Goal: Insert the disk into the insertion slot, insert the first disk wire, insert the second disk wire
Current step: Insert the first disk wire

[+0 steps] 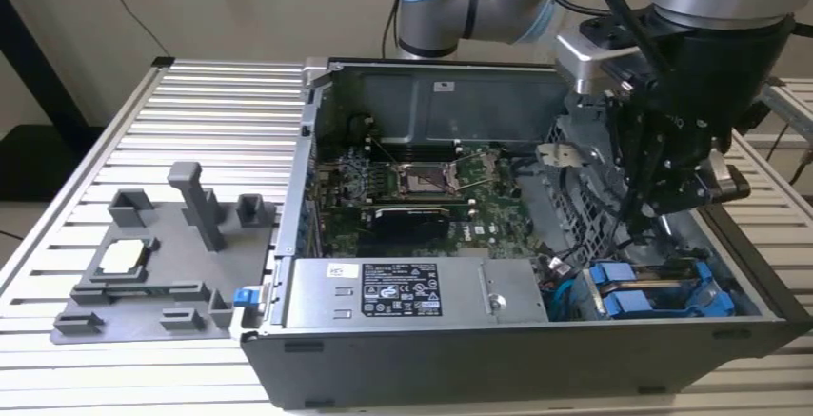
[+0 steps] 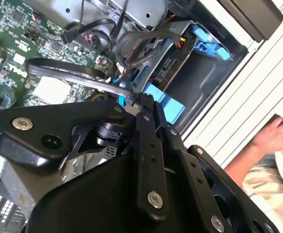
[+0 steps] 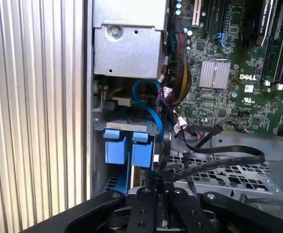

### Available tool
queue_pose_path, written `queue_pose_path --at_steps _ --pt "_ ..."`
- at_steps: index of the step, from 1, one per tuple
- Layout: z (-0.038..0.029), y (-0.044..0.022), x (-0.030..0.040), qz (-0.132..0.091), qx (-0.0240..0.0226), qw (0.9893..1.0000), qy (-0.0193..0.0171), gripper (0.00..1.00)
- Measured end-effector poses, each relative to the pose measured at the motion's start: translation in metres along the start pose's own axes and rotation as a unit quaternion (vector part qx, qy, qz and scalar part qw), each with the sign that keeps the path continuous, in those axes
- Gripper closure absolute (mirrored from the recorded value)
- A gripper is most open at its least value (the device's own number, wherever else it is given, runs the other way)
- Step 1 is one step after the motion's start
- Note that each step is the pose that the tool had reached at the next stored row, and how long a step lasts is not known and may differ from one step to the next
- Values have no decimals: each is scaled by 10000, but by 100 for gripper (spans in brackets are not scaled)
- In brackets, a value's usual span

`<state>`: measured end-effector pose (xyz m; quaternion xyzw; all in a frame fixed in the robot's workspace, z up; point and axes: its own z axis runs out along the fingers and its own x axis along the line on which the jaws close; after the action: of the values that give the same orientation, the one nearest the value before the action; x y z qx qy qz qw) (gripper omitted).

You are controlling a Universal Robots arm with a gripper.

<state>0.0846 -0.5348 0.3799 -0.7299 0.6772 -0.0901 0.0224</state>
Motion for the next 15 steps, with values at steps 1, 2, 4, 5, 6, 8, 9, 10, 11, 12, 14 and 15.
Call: queue_pose_path --at_steps 1,2,4,5,6,8,9,10,11,12,14,15 --pt "7 -17 22 -2 -23 10000 -2 84" --pt "15 -33 44 -4 -45 10000 -4 84" --pt "30 -69 87 -8 -90 10000 -7 84" --pt "37 -86 103 -10 -112 9999 -9 84" --pt "44 -100 114 -12 -130 9999 -11 84" --pt "59 -142 145 -16 -180 9998 -15 84" --pt "67 -164 161 -19 -204 9998 -17 84" --pt "75 -185 177 -20 -228 9997 -19 84" --pt "83 -207 192 -23 -252 9997 -21 84" --pt "90 -229 207 -25 -273 9996 -22 84" --pt "105 -274 236 -29 -313 9995 -25 84" --pt "112 -296 250 -30 -333 9994 -27 84"
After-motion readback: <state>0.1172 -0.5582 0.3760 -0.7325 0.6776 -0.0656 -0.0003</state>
